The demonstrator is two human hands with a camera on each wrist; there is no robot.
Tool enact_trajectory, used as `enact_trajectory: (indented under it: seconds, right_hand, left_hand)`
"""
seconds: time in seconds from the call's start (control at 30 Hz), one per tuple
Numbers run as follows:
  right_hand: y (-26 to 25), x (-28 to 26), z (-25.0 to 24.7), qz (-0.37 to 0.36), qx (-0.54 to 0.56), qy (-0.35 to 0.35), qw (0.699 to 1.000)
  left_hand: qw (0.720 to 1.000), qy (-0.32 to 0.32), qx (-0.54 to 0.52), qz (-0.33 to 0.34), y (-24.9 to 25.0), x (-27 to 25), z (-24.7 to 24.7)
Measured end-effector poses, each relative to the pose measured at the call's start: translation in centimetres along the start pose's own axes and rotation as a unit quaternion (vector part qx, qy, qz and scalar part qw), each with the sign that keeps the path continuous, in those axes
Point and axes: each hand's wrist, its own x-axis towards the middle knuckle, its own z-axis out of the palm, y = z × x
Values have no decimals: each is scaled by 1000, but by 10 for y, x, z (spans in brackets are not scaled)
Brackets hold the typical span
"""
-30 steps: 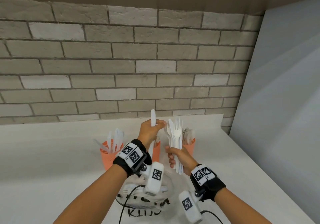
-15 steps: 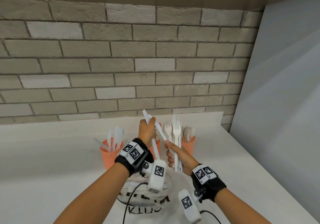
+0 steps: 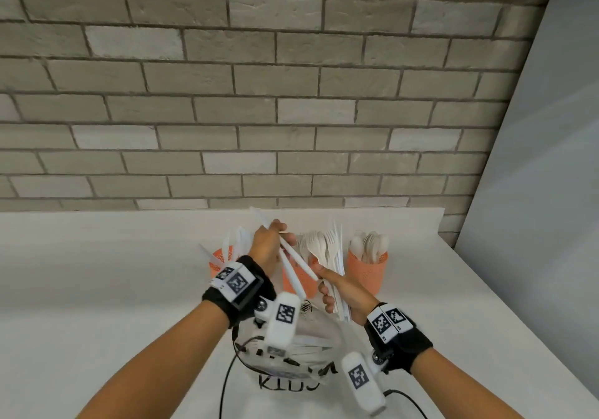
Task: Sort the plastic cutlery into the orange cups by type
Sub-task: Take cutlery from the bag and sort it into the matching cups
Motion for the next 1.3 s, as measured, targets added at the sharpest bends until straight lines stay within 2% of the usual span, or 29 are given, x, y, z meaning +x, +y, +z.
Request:
enact_trajectory:
  seconds: [0.1, 0.17, 0.23, 0.37, 0.47, 0.57, 0.67, 0.8, 0.9, 1.03, 1.1, 1.17, 1.23, 1.3]
  right_hand:
    - [0, 6, 2, 6, 1, -1, 1000]
    - [-3, 10, 3, 11, 3, -5, 1000]
    - [-5, 14, 3, 13, 3, -7, 1000]
    - [-10, 21, 4, 14, 6, -10, 1000]
    - [-12, 26, 4, 11, -1, -1, 1000]
    - [-12, 28, 4, 10, -6, 5, 1000]
    - [-12, 30, 4, 10, -12, 9, 1000]
    - [-13, 30, 5, 5, -18, 8, 1000]
    - [-13, 30, 6, -2, -23, 9, 1000]
    - [-13, 29, 8, -19, -29, 2, 999]
    - [-12, 30, 8, -31, -34, 10, 999]
    - [-10, 32, 9, -49, -52, 34, 997]
    - [-8, 35, 9, -70, -94, 77, 990]
    - [-8, 35, 10, -93, -154, 124, 976]
  left_hand:
    - [998, 41, -41, 19, 15, 18, -25]
    - [992, 89, 43, 76, 24, 31, -42]
    - [973, 126, 144, 133, 33, 45, -57]
    - [950, 151, 198, 189, 46, 65, -76]
    - [951, 146, 187, 200, 40, 78, -81]
    - [959, 133, 170, 184, 24, 87, -88]
    - [956, 118, 207, 170, 5, 94, -98]
    - [922, 110, 315, 195, -16, 94, -105]
    - [905, 104, 355, 209, -21, 91, -106]
    - [845, 83, 473, 234, -26, 91, -112]
    - [825, 84, 507, 233, -24, 89, -110]
    - [812, 100, 511, 264, -17, 83, -103]
    - [815, 106, 481, 303, -7, 75, -91]
    - [848, 89, 421, 308, 5, 63, -71]
